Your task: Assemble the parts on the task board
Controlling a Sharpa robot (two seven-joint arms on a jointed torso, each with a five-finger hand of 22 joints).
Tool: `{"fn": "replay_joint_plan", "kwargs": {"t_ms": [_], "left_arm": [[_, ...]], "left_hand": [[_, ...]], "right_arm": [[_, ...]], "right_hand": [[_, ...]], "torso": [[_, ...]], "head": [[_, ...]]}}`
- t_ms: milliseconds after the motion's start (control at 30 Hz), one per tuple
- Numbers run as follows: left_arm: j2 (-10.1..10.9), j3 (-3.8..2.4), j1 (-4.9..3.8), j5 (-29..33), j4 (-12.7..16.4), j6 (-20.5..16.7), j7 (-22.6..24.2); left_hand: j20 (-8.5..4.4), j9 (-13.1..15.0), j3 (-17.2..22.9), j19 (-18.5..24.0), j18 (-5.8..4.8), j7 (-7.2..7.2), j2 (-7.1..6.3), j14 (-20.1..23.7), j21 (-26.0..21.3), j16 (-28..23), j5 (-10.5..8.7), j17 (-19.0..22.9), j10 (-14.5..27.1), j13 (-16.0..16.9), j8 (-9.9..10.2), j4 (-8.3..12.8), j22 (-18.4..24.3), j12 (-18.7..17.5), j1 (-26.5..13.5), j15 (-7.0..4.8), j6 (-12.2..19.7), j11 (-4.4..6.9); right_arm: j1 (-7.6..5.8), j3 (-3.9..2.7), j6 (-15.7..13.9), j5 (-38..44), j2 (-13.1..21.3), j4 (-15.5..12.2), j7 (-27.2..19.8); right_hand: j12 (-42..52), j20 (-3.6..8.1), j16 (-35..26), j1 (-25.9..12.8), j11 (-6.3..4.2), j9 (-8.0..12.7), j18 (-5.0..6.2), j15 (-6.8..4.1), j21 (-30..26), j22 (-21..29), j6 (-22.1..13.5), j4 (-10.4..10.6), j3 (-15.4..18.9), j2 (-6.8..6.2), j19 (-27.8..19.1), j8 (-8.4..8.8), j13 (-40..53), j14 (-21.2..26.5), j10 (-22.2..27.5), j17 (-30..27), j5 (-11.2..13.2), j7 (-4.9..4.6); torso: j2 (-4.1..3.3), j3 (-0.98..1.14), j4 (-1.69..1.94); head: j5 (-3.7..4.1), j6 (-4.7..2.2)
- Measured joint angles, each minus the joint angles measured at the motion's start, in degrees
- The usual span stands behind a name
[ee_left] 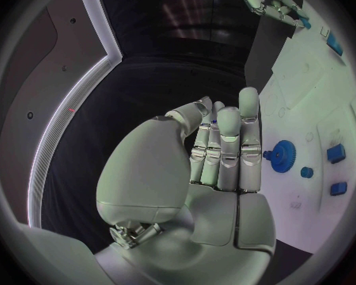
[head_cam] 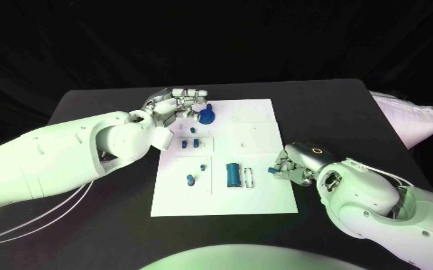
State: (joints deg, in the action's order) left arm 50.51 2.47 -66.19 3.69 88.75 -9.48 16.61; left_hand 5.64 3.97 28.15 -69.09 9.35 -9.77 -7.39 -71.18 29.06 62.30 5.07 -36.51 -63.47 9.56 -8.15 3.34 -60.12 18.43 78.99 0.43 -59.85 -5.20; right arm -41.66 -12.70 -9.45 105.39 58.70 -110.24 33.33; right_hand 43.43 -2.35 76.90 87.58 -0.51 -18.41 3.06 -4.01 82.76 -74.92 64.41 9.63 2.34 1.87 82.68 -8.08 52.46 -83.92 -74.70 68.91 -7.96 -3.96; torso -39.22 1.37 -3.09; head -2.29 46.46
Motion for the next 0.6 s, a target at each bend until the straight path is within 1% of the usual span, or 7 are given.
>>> {"fn": "replay_joint_plan", "kwargs": {"t_ms": [133,200,233,267,400,500,600], "left_arm": [[0.0,0.0,0.02,0.0,0.0,0.0,0.0],[0.0,0.0,0.03,0.0,0.0,0.0,0.0],[0.0,0.0,0.03,0.0,0.0,0.0,0.0],[0.0,0.0,0.03,0.0,0.0,0.0,0.0],[0.0,0.0,0.05,0.0,0.1,0.1,0.0],[0.0,0.0,0.05,0.0,0.1,0.1,0.0],[0.0,0.0,0.06,0.0,0.1,0.1,0.0]], "left_hand": [[0.0,0.0,0.0,0.0,0.0,0.0,0.0,0.0,0.0,0.0,0.0,0.0,0.0,0.0,0.0,0.0,0.0,0.0,0.0,0.0,0.0,0.0],[0.0,0.0,0.0,0.0,0.0,0.0,0.0,0.0,0.0,0.0,0.0,0.0,0.0,0.0,0.0,0.0,0.0,0.0,0.0,0.0,0.0,0.0],[0.0,0.0,0.0,0.0,0.0,0.0,0.0,0.0,0.0,0.0,0.0,0.0,0.0,0.0,0.0,0.0,0.0,0.0,0.0,0.0,0.0,0.0],[0.0,0.0,0.0,0.0,0.0,0.0,0.0,0.2,0.0,0.0,0.0,0.0,0.0,0.0,0.0,0.0,0.0,0.0,0.0,0.19,0.0,0.0],[0.0,0.0,0.0,0.0,0.0,0.0,0.0,0.2,0.0,0.0,0.0,0.1,0.2,0.0,0.0,0.0,0.1,0.4,0.0,0.21,0.0,-0.21],[0.0,0.0,0.0,0.0,0.0,0.0,0.0,0.2,0.0,0.0,0.0,0.1,0.2,0.0,0.0,0.0,0.1,0.4,0.0,0.22,0.0,-0.21],[0.0,0.0,0.0,0.0,0.0,0.0,0.0,0.2,0.0,0.0,0.0,0.1,0.2,0.0,0.0,0.0,0.1,0.4,0.0,0.22,0.0,-0.21]], "right_arm": [[0.13,0.11,-0.7,-0.2,0.0,-0.2,0.1],[0.23,0.21,-1.8,-1.5,0.0,-0.4,0.3],[0.29,0.26,-2.3,-2.2,0.0,-0.5,0.3],[0.34,0.31,-2.8,-2.9,0.0,-0.6,0.4],[0.57,0.54,-4.9,-6.0,-0.1,-1.1,0.7],[0.63,0.57,-6.4,-7.9,-0.2,-1.5,1.0],[0.63,0.56,-7.7,-9.2,-0.3,-2.0,1.1]], "right_hand": [[-1.0,0.0,0.0,-0.3,0.19,0.2,0.0,0.0,0.0,0.0,0.0,1.1,-3.1,0.27,0.0,0.8,-0.5,0.0,0.0,0.1,-4.6,0.0],[-1.4,0.0,0.0,-0.6,0.19,0.3,-0.01,0.0,0.0,0.0,-0.1,2.3,-5.0,0.56,0.0,1.04,-0.8,0.0,0.0,0.1,-5.7,-0.11],[-1.5,0.0,0.0,-0.7,0.19,0.3,0.0,0.0,0.0,0.0,-0.3,2.8,-7.1,0.41,0.0,1.1,-0.8,0.0,0.0,0.3,-6.0,-0.24],[-1.6,0.0,0.0,-1.3,0.19,0.3,0.0,0.0,0.0,0.0,-0.5,3.7,-8.2,-0.19,0.0,1.26,-1.0,0.0,0.0,0.3,-6.2,-0.23],[-1.6,0.0,0.0,-4.2,0.18,0.3,-0.01,0.0,0.0,0.0,-0.5,4.5,-13.9,-3.11,0.0,1.31,-0.6,0.0,0.0,0.6,-6.5,-0.21],[-1.4,0.0,0.0,-5.8,-0.06,0.3,0.0,0.0,0.0,0.0,-0.2,5.2,-16.2,-4.74,0.0,1.31,-0.2,0.0,-0.2,0.9,-6.7,-0.23],[-1.3,0.0,0.0,-6.8,0.05,0.3,0.0,0.0,0.0,0.0,0.2,5.4,-17.4,-5.76,0.0,1.31,-0.1,0.0,-0.5,1.0,-6.7,-0.19]], "torso": [[0.0,0.02,-0.09],[-0.01,0.02,-0.1],[-0.01,0.03,-0.1],[-0.01,0.02,-0.1],[-0.02,0.02,-0.07],[-0.03,0.02,-0.04],[-0.03,0.02,-0.04]], "head": [[-0.12,-0.07],[-0.13,-0.08],[-0.14,-0.1],[-0.14,-0.11],[-0.05,-0.13],[-0.04,-0.09],[-0.08,-0.05]]}}
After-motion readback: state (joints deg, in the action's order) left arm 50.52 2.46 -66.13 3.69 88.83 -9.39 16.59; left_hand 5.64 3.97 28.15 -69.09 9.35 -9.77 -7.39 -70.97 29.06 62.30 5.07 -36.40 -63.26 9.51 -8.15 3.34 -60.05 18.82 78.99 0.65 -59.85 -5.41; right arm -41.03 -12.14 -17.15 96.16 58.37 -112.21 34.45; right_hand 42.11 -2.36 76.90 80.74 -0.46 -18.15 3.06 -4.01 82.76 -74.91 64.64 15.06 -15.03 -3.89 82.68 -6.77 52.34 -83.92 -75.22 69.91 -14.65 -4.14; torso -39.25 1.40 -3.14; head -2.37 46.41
